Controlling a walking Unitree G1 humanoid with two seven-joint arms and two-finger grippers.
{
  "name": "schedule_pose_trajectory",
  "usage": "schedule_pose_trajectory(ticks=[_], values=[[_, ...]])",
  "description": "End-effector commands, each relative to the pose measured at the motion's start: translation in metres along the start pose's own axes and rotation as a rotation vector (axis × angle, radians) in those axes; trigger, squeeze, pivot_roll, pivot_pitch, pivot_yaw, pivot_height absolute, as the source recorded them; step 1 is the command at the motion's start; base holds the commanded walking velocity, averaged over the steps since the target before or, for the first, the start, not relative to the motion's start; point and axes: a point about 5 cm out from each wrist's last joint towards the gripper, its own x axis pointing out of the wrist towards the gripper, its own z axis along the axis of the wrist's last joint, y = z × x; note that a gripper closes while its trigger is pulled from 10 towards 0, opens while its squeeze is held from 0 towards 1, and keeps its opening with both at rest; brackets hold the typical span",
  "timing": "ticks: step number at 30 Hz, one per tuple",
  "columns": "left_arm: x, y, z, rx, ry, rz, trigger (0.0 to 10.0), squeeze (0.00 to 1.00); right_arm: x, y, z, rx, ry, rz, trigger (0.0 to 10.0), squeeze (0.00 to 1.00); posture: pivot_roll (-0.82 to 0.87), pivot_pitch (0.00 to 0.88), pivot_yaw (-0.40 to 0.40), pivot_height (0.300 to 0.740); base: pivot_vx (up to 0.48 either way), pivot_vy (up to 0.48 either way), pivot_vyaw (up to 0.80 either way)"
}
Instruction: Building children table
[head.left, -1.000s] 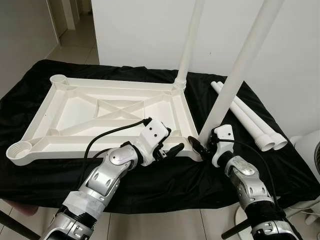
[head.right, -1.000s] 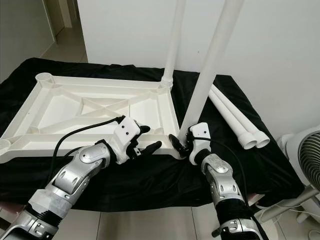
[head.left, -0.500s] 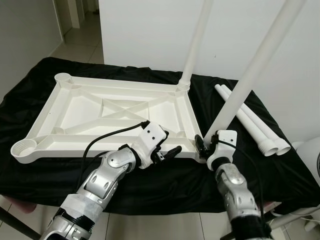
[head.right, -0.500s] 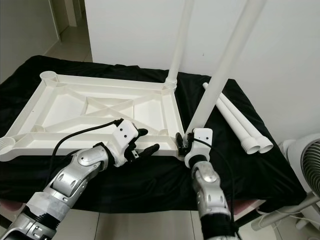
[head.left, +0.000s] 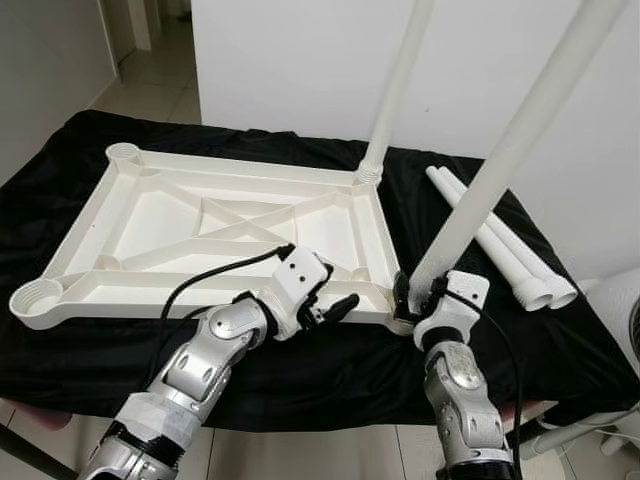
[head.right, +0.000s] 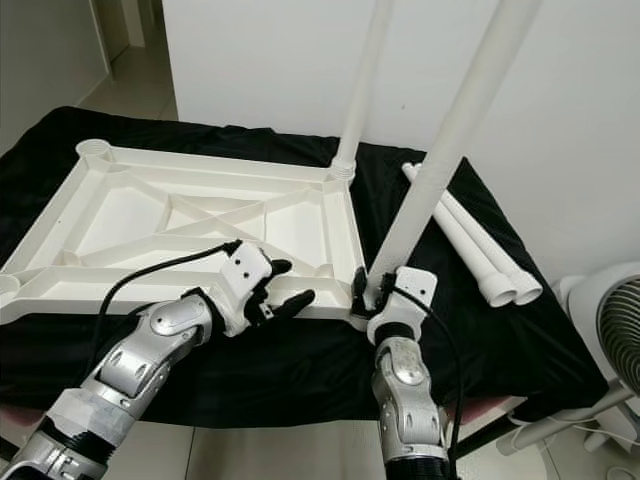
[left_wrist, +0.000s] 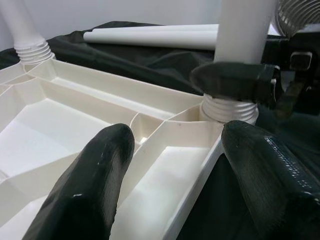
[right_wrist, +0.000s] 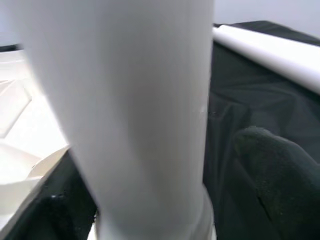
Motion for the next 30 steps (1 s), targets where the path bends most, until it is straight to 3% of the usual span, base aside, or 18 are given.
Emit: schedule_pose_trajectory(ticks=[1, 2, 3, 8, 11, 17, 18, 19, 25, 30], values=[[0.001, -0.006, 0.003, 0.008, -0.007, -0.092, 10.0, 0.0, -0.001, 0.002, 0.002, 0.001, 0.015, 0.086, 10.0, 1.0, 0.04, 0.0, -0.113, 0.74, 0.0, 0.0, 0.0], [0.001, -0.006, 0.003, 0.008, -0.007, -0.092, 10.0, 0.0, -0.001, 0.002, 0.002, 0.001, 0.015, 0.086, 10.0, 1.0, 0.04, 0.0, -0.113, 0.74, 0.0, 0.0, 0.0], [0.001, -0.007, 0.003, 0.009, -0.007, -0.094, 10.0, 0.0, 0.0, -0.001, 0.005, -0.016, 0.024, 0.151, 10.0, 0.0, 0.04, 0.0, -0.115, 0.74, 0.0, 0.0, 0.0], [0.0, -0.007, 0.004, 0.01, -0.007, -0.097, 10.0, 0.0, 0.002, -0.013, 0.01, -0.109, 0.056, 0.315, 10.0, 0.0, 0.04, 0.0, -0.114, 0.74, 0.0, 0.0, 0.0], [-0.001, -0.005, 0.004, 0.012, -0.004, -0.093, 10.0, 0.0, 0.009, -0.023, 0.015, -0.23, 0.043, 0.43, 10.0, 0.0, 0.03, 0.012, -0.112, 0.74, 0.0, 0.0, 0.0], [0.0, -0.001, 0.003, -0.004, -0.006, -0.078, 10.0, 0.0, 0.022, -0.032, 0.016, -0.299, 0.062, 0.52, 10.0, 0.0, 0.03, 0.016, -0.108, 0.74, 0.0, 0.0, 0.0], [0.001, -0.001, 0.004, -0.006, -0.009, -0.077, 10.0, 0.0, 0.024, -0.032, 0.015, -0.293, 0.076, 0.534, 3.3, 0.0, 0.03, 0.019, -0.112, 0.74, 0.0, 0.0, 0.0], [0.002, -0.002, 0.005, -0.008, -0.013, -0.078, 10.0, 0.0, 0.025, -0.032, 0.014, -0.278, 0.083, 0.548, 0.0, 0.0, 0.03, 0.018, -0.112, 0.74, 0.0, 0.0, 0.0], [0.003, -0.004, 0.005, -0.015, -0.014, -0.089, 10.0, 0.0, 0.021, -0.035, 0.002, -0.259, 0.147, 0.606, 0.0, 0.0, 0.03, 0.027, -0.111, 0.74, 0.0, 0.0, 0.0], [0.003, -0.003, 0.005, -0.011, -0.012, -0.09, 10.0, 0.0, 0.018, -0.039, -0.005, -0.241, 0.169, 0.586, 0.0, 0.0, 0.02, 0.03, -0.108, 0.74, 0.0, 0.0, 0.0]])
